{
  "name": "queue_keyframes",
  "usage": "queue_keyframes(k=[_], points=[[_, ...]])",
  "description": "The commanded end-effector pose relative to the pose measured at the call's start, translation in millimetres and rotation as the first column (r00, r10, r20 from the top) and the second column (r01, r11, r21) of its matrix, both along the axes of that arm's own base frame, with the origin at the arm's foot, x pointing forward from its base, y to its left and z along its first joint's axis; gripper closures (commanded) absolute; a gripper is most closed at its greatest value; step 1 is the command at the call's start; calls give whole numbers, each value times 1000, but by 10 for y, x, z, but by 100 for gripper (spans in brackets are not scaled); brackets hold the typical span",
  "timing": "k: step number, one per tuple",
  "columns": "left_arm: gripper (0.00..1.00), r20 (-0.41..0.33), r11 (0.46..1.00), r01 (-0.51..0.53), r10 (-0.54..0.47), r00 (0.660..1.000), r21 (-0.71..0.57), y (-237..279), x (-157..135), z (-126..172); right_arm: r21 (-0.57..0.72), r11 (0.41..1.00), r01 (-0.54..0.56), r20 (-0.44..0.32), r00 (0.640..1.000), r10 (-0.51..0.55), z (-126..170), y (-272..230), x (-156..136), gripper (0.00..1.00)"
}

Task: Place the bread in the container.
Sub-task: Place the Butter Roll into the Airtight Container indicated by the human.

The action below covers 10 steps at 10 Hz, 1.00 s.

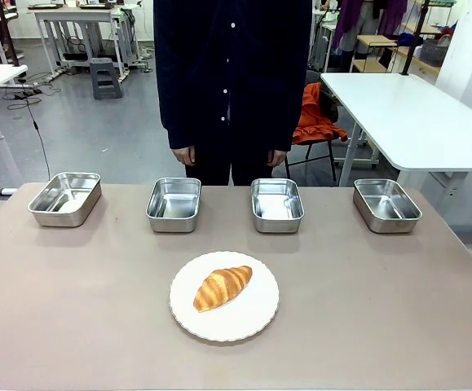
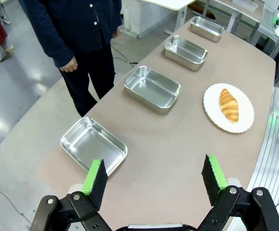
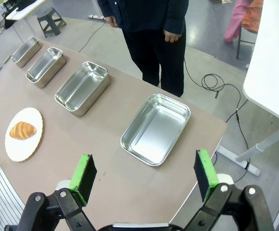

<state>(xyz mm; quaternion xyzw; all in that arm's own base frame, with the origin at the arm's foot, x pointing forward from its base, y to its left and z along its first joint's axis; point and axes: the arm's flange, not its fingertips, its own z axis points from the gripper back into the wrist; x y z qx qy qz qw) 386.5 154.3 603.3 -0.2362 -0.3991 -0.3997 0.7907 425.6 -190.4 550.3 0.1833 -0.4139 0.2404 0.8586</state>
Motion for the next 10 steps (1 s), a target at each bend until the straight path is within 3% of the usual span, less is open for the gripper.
queue_keyframes(k=[1, 10], points=[[0, 5, 1000, -1, 1, 1000, 6, 17, -9, 13, 7, 1000, -13, 30, 999, 13, -8, -8, 29, 0], [0, 5, 1000, -1, 1, 1000, 6, 17, -9, 13, 7, 1000, -13, 30, 999, 13, -8, -8, 29, 0]])
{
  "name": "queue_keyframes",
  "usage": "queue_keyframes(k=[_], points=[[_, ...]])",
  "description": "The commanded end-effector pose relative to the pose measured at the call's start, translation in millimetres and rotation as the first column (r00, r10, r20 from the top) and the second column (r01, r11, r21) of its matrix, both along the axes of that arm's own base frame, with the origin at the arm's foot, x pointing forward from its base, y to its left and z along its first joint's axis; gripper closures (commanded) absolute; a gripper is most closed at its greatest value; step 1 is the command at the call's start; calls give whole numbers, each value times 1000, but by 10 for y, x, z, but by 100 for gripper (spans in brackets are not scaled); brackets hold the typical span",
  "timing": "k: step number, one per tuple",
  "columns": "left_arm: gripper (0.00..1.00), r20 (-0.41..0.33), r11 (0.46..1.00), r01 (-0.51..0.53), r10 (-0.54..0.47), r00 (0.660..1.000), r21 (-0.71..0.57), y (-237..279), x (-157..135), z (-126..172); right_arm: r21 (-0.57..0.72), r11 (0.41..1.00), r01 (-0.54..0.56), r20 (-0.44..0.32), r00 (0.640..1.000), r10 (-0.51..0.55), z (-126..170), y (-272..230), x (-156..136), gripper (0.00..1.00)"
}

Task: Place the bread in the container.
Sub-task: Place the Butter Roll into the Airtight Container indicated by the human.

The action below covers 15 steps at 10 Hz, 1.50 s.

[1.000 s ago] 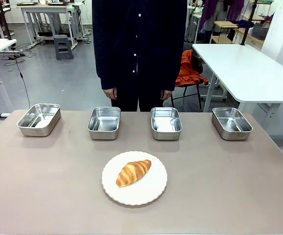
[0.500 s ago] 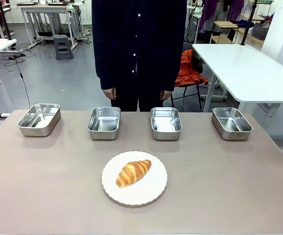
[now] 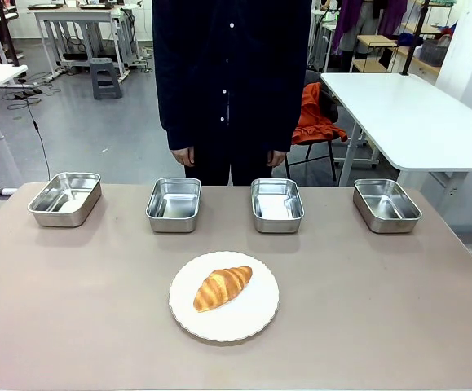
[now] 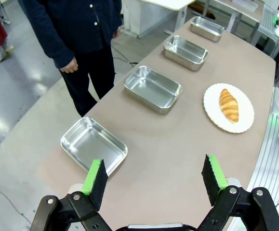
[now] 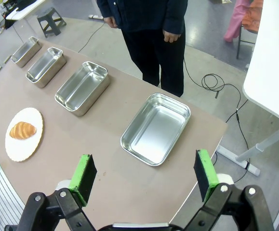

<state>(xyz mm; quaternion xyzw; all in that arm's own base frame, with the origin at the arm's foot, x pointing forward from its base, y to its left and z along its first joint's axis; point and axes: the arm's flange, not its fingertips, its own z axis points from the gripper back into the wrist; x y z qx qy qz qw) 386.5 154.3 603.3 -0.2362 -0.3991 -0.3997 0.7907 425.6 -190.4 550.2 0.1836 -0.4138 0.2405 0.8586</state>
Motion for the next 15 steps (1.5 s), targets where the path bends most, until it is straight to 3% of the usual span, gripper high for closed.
queue_keyframes(k=[1, 15], points=[[0, 5, 1000, -1, 1, 1000, 6, 17, -9, 13, 7, 1000, -13, 30, 999, 13, -8, -8, 29, 0], [0, 5, 1000, -1, 1, 1000, 6, 17, -9, 13, 7, 1000, -13, 30, 999, 13, -8, -8, 29, 0]])
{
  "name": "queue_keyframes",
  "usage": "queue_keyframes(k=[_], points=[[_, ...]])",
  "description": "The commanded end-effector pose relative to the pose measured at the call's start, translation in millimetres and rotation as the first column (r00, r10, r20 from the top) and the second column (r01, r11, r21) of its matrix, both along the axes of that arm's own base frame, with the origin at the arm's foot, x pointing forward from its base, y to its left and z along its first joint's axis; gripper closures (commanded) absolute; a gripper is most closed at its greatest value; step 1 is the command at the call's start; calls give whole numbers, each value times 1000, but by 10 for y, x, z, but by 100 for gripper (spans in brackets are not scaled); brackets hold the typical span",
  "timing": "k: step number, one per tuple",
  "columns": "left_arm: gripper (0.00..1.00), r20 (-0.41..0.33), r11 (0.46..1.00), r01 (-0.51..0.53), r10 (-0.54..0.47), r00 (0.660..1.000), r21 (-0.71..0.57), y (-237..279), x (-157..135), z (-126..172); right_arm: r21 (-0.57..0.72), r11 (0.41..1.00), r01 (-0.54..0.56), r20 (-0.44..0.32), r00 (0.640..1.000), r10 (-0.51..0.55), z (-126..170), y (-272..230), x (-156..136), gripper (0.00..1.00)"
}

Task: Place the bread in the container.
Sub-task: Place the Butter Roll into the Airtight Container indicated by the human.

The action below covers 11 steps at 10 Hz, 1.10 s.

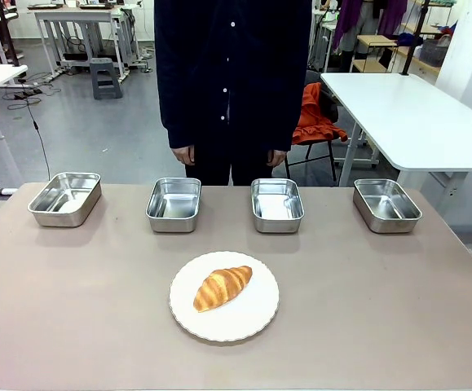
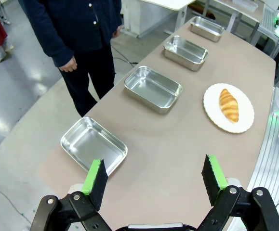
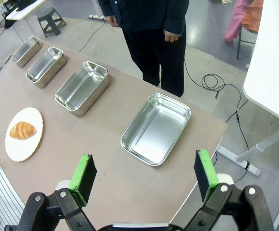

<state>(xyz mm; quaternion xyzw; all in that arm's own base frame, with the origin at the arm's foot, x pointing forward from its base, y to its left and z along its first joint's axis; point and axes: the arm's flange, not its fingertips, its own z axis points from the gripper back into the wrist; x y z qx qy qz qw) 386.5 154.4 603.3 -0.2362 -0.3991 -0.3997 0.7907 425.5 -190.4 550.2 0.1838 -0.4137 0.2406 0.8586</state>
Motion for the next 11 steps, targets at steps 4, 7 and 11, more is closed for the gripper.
queue_keyframes(k=[4, 7, 11], points=[[0, 5, 1000, -1, 1, 1000, 6, 17, -9, 13, 7, 1000, -13, 30, 999, 12, -7, -8, 30, 0], [0, 5, 1000, -1, 1, 1000, 6, 17, -9, 13, 7, 1000, -13, 30, 999, 12, -7, -8, 30, 0], [0, 5, 1000, -1, 1, 1000, 6, 17, -9, 13, 7, 1000, -13, 30, 999, 12, -7, -8, 30, 0]])
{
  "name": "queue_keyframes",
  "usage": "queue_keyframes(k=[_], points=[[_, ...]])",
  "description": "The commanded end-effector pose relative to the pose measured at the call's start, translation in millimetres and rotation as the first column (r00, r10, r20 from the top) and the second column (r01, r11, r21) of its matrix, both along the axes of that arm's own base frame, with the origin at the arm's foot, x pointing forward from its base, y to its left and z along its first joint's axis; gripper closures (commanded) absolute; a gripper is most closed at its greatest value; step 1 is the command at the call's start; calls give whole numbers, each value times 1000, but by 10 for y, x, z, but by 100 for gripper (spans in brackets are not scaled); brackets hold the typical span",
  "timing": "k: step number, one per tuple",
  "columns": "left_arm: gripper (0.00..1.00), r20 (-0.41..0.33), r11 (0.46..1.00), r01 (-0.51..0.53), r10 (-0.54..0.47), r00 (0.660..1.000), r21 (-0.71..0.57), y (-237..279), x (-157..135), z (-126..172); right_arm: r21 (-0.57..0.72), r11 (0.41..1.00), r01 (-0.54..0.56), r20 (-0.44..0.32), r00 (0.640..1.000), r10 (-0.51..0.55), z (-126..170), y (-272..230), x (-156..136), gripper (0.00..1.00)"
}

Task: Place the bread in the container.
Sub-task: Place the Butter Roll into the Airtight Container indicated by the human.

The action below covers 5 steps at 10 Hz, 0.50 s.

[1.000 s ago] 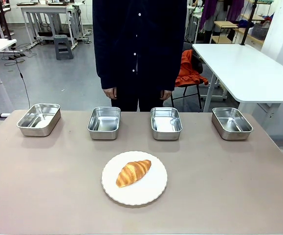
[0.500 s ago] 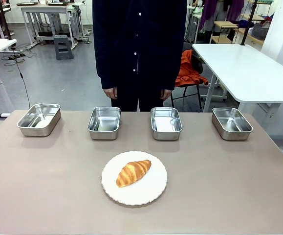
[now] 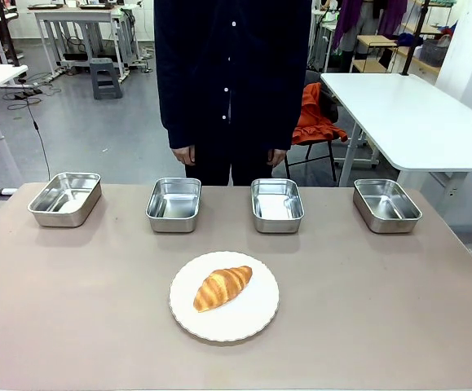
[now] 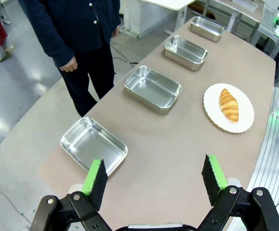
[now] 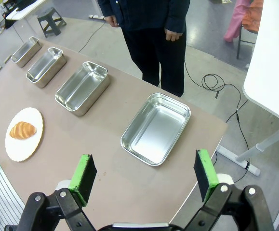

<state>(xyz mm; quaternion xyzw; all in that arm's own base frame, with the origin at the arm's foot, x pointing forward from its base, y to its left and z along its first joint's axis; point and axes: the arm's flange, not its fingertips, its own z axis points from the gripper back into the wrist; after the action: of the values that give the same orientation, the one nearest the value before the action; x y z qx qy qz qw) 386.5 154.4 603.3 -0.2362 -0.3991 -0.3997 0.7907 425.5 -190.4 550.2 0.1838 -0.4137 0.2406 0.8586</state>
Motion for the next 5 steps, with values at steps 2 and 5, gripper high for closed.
queue_keyframes(k=[2, 5], points=[[0, 5, 1000, -1, 1, 1000, 6, 17, -9, 13, 7, 1000, -13, 30, 999, 12, -7, -8, 30, 0], [0, 5, 1000, -1, 1, 1000, 6, 17, -9, 13, 7, 1000, -13, 30, 999, 12, -7, -8, 30, 0]])
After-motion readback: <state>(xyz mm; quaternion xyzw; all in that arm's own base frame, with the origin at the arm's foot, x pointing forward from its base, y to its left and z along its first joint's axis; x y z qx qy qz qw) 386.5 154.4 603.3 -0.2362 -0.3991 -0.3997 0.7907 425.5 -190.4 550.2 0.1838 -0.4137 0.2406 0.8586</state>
